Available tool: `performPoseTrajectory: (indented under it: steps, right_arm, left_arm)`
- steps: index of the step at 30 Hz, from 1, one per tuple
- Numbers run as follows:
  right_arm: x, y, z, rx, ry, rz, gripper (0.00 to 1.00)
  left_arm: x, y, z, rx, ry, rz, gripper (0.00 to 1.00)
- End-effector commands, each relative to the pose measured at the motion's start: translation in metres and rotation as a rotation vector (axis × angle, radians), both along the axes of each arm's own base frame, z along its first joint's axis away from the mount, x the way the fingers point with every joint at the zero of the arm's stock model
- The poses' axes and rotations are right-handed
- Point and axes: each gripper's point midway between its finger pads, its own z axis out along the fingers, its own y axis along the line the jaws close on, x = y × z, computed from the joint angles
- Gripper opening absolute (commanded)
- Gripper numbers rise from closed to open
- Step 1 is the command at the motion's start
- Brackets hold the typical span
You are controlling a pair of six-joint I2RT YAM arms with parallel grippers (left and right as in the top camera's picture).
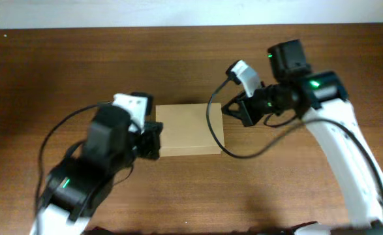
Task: Pack container
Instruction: 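Open both grippers and pull the left gripper back toward the front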
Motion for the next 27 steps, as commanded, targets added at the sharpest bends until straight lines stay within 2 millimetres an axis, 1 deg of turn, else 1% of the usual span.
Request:
performPoseTrajectory:
  steps: [1, 2, 3, 4, 7, 10, 27]
  right_arm:
    - [-0.004, -0.01, 0.02, -0.043, -0.088, -0.041, 0.44]
    - [-0.006, -0.011, 0.025, -0.042, -0.105, -0.043, 1.0]
    - [-0.008, -0.011, 0.028, -0.039, -0.116, -0.044, 0.99]
    - [-0.009, -0.012, 0.03, -0.037, -0.124, -0.044, 0.99]
    - [-0.009, -0.013, 0.03, -0.043, -0.126, -0.048, 0.99]
    - [-0.008, -0.013, 0.028, -0.045, -0.119, -0.047, 0.99]
    - [-0.007, -0.012, 0.027, -0.046, -0.115, -0.047, 0.99]
  left_arm:
    - [-0.013, 0.013, 0.026, -0.011, -0.097, 0.026, 0.31]
    - [-0.02, 0.017, 0.034, -0.024, -0.123, 0.026, 0.56]
    - [-0.025, 0.019, 0.039, -0.032, -0.141, 0.027, 0.83]
    - [-0.029, 0.021, 0.044, -0.041, -0.159, 0.027, 1.0]
    - [-0.039, 0.025, 0.055, -0.062, -0.203, 0.027, 1.0]
    - [-0.043, 0.027, 0.06, -0.071, -0.221, 0.027, 1.0]
    - [-0.043, 0.027, 0.06, -0.072, -0.222, 0.027, 1.0]
